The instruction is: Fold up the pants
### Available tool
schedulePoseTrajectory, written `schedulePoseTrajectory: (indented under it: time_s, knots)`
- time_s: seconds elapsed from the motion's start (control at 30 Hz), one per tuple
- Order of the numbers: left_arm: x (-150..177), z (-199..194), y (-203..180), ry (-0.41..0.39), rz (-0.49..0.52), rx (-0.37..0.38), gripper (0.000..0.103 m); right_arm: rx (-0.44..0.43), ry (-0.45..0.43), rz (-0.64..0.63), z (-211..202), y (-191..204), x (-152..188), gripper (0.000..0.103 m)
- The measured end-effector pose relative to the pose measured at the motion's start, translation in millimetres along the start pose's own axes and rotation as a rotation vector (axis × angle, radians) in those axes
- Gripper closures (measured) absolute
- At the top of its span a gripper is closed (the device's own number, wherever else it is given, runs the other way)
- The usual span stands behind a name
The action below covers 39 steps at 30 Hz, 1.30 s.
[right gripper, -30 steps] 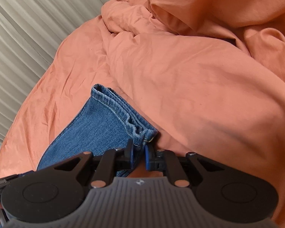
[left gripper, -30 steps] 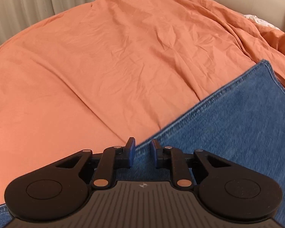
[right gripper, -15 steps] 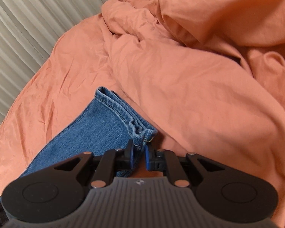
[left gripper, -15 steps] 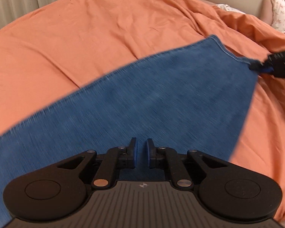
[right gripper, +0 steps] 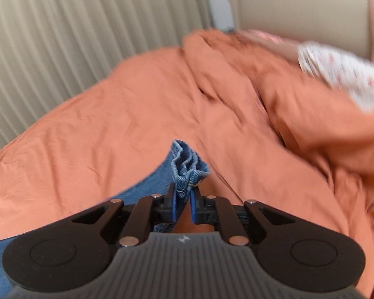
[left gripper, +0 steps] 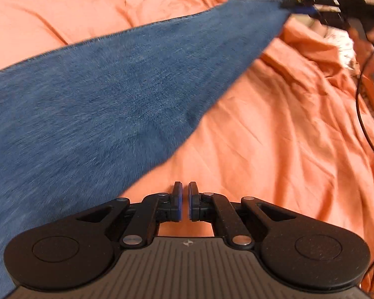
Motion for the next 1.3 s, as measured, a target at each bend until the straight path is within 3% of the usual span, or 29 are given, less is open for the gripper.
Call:
schedulePoseTrajectory:
  time_s: [0.13, 0.3, 0.57, 0.7, 0.87, 1.0, 1.1, 1.2, 1.27, 1.3]
  knots:
    - [-1, -48, 15, -0.079, -0.026, 0.009, 0.098, -0.028, -0.08, -0.135, -36, 56, -24, 0.098]
    - [-4, -111, 48, -0.192, -0.073, -0.04, 0.098, -0.08, -0.163, -0.296, -71, 140, -39, 0.098]
    - [11, -181, 112, -0.334, -0.192, -0.124, 0.098, -0.203, -0.17, -0.491, -79, 278, -10, 0.098]
    - [22, -197, 138, -0.362, -0.247, -0.147, 0.098, -0.293, -0.095, -0.523, -60, 337, 32, 0.098]
    - [38, -206, 170, -0.363, -0.305, -0.164, 0.098, -0.399, 0.086, -0.579, -21, 395, 120, 0.098]
    - [47, -204, 190, -0.35, -0.348, -0.156, 0.098, -0.39, 0.219, -0.674, 1, 418, 184, 0.096]
    - [49, -202, 202, -0.344, -0.381, -0.124, 0.086, -0.392, 0.266, -0.649, 8, 413, 200, 0.093]
    - [48, -196, 209, -0.322, -0.394, -0.086, 0.082, -0.415, 0.293, -0.596, 12, 412, 196, 0.087]
    - [47, -194, 212, -0.308, -0.393, -0.067, 0.077, -0.447, 0.308, -0.575, 11, 414, 190, 0.07]
    - [44, -190, 211, -0.302, -0.396, -0.053, 0.074, -0.457, 0.313, -0.571, 9, 415, 187, 0.068]
Point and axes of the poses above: each gripper's, at about its wrist camera, not at the fingertips, and z roughly the way its jaws point, y to its left, x to its underside, the point moved 4 cm from there along z, roughly the way its jaws point, and after that the axes turned 10 degrees about -z, right-handed, at the moved point
